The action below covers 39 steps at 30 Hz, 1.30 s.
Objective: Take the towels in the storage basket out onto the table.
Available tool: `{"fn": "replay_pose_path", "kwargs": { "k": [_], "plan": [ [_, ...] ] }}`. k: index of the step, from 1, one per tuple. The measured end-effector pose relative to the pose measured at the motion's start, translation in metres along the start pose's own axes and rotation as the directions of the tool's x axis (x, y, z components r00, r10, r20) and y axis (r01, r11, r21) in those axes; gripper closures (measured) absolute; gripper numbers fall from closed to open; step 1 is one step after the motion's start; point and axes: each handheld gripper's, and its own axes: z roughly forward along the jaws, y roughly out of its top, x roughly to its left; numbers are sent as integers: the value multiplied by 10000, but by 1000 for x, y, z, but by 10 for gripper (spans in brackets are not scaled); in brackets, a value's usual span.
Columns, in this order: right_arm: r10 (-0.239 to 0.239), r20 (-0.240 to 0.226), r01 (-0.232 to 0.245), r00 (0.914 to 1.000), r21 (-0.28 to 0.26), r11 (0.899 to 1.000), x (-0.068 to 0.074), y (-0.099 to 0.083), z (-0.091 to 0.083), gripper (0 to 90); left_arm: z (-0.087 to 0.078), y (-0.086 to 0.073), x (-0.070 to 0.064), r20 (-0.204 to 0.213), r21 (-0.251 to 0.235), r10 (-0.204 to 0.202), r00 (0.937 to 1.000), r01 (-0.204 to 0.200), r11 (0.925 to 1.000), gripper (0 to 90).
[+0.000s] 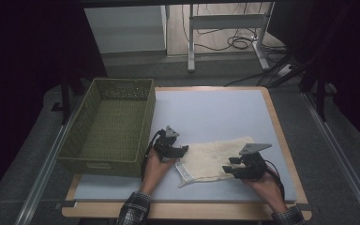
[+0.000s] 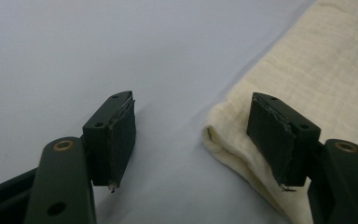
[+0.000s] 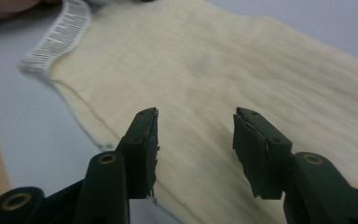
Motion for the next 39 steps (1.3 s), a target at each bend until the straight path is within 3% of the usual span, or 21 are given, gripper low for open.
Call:
{"fn": "replay_pose_path", "kwargs": {
  "k": [7, 18, 22, 25, 29, 31, 34, 39],
  "plan": [
    [-450, -937, 458, 9946, 67, 9989, 28, 13, 21, 602, 0, 0, 0, 8, 4, 2, 10000, -2, 10000, 328],
    [-1144, -2098, 1216, 9710, 216, 9923, 70, 36, 53, 617, 0, 0, 1, 15, 7, -37, 10000, 37, 10000, 331],
    [-1381, -2272, 1483, 9640, 281, 9885, 82, 43, 66, 602, 0, 0, 1, 16, -4, -14, 10000, 14, 10000, 332],
    [-1584, -2282, 1706, 9606, 346, 9847, 90, 47, 74, 580, 0, 0, 1, 25, -37, -29, 10000, 29, 10000, 333],
    [-2023, -1901, 2188, 9607, 705, 9732, 97, 46, 84, 527, 0, 0, 1, 27, -38, -38, 10000, 38, 10000, 333],
    [-2435, -1670, 2558, 9554, 560, 9651, 100, 43, 85, 530, 0, 0, 1, 25, -61, -44, 10000, 44, 10000, 333],
    [-3012, -1031, 3078, 9480, 555, 9498, 106, 41, 84, 612, 0, 0, 1, 23, -61, -48, 10000, 48, 10000, 333],
    [-2710, -828, 2759, 9590, 554, 9596, 105, 41, 84, 809, 0, 0, 0, 0, 0, -25, 10000, 25, 10000, 333]
  ]
}}
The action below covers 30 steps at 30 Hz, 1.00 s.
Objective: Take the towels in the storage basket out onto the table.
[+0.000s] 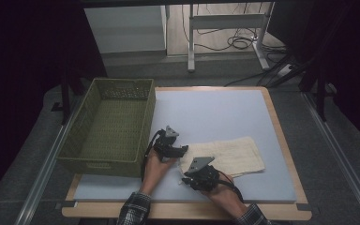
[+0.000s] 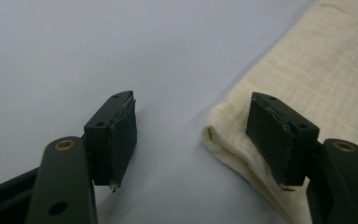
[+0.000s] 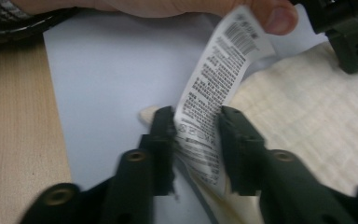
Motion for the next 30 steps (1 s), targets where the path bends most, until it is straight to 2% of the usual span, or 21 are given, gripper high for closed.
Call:
{"fn": "replay_pose_path", "kwargs": {
  "k": [4, 5, 8, 9, 11, 14, 16, 18, 20, 24, 28, 30],
  "plan": [
    [444, -123, -446, 9989, -158, 9989, -4, -2, 0, 833, -1, 0, -1, -200, -100, 35, 9998, -37, 9999, 397],
    [501, -139, -504, 9986, -183, 9986, -5, -2, -1, 834, -2, 0, -2, -86, -106, 147, 9999, -148, 9998, 448],
    [636, -279, -643, 9976, -218, 9977, -6, -3, -1, 835, -2, -1, -7, 368, -181, 530, 9979, -524, 9985, 681],
    [681, -329, -690, 9971, -243, 9973, -7, -3, -1, 835, -3, -1, -9, 422, -173, 597, 9973, -590, 9981, 765],
    [785, -468, -798, 9958, -268, 9965, -8, -4, -1, 836, -3, -1, -13, 293, -184, 648, 9975, -643, 9978, 840],
    [905, -713, -928, 9933, -306, 9952, -9, -2, 1, 837, -6, -2, -15, -3, -219, 438, 9990, -438, 9988, 867],
    [853, -823, -883, 9930, -340, 9955, -9, 0, 3, 836, -10, -5, -13, -283, -354, 250, 9993, -260, 9990, 868],
    [765, -888, -799, 9931, -347, 9962, -7, 4, 7, 837, -15, -8, -13, -377, -599, -22, 9993, -1, 9982, 868],
    [678, -958, -715, 9931, -358, 9968, -5, 6, 9, 836, -18, -10, -14, -509, -665, -25, 9987, -9, 9978, 869],
    [702, -1006, -756, 9924, -510, 9958, -5, 7, 5, 836, -21, -8, -14, -432, -998, -138, 9990, 94, 9950, 868],
    [861, -981, -943, 9914, -828, 9921, -8, 6, -8, 836, -21, -5, -16, -307, -1255, -142, 9994, 102, 9920, 867],
    [960, -889, -1045, 9914, -953, 9899, -11, 4, -15, 836, -19, 0, -17, -178, -1532, -120, 9998, 91, 9882, 868]
  ]
}}
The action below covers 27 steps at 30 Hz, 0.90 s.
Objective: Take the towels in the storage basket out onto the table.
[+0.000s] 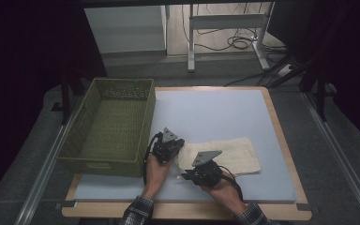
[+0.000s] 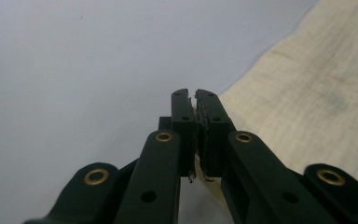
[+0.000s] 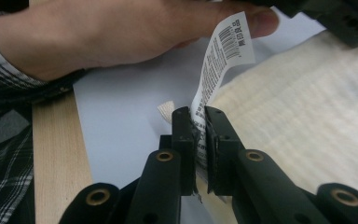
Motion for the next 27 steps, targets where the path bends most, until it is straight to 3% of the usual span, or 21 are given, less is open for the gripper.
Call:
{"fn": "replay_pose_path", "kwargs": {
  "k": [6, 13, 18, 23, 24, 27],
  "plan": [
    [198, 327, -187, 9993, -330, 9993, -9, -4, -22, 836, 7, 10, -3, 411, -269, 58, 9991, -47, 9996, 867],
    [566, 853, -514, 9947, -621, 9967, -21, -18, -48, 836, 22, 27, -11, 1084, -323, 276, 9937, -242, 9992, 865],
    [857, 1151, -770, 9897, -776, 9940, -29, -28, -64, 836, 32, 43, -21, 1451, -293, 519, 9881, -481, 9984, 864],
    [1080, 1477, -949, 9831, -934, 9911, -35, -38, -81, 836, 46, 58, -34, 1689, -246, 1016, 9804, -989, 9948, 859],
    [1111, 1571, -968, 9813, -958, 9907, -37, -40, -85, 836, 54, 64, -39, 1825, -242, 1142, 9766, -1116, 9935, 859],
    [1243, 1773, -1075, 9763, -1015, 9890, -41, -45, -93, 836, 57, 65, -41, 1886, -236, 1172, 9750, -1148, 9931, 860]
  ]
}}
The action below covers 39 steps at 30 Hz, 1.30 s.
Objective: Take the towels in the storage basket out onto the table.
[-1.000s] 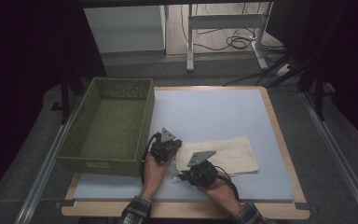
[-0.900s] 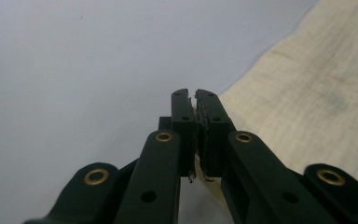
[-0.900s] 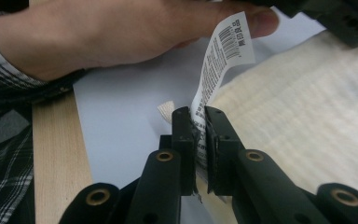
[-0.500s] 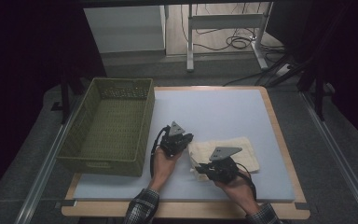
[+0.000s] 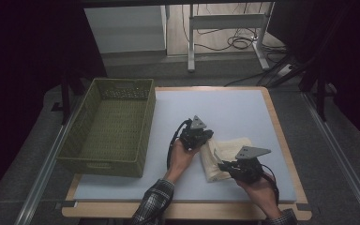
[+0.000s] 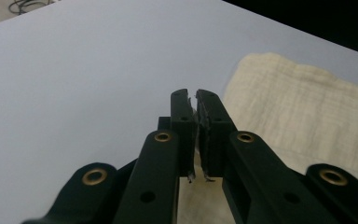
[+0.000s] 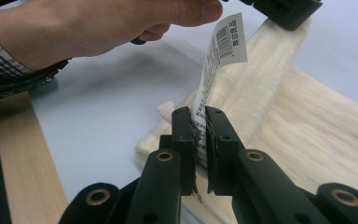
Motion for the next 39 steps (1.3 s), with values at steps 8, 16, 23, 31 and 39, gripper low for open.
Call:
{"fn": "replay_pose_path", "kwargs": {
  "k": [8, 16, 23, 31, 39],
  "plan": [
    [420, 539, -418, 9977, -48, 9991, -17, -15, -22, 836, 24, 12, -12, 438, 12, 112, 9990, -112, 9999, 860],
    [719, 1019, -723, 9922, 10, 9974, -30, -29, -39, 835, 45, 27, -26, 690, 32, 432, 9967, -435, 9990, 859],
    [914, 1375, -926, 9863, 28, 9957, -38, -38, -50, 835, 60, 34, -35, 836, 132, 608, 9946, -621, 9980, 857],
    [1049, 1776, -1082, 9785, 94, 9941, -48, -45, -56, 830, 80, 40, -43, 877, 217, 538, 9947, -559, 9982, 851],
    [1308, 2037, -1351, 9703, 70, 9908, -57, -52, -57, 740, 70, 39, -40, 428, -144, 408, 9983, -402, 9991, 576]
  ]
}}
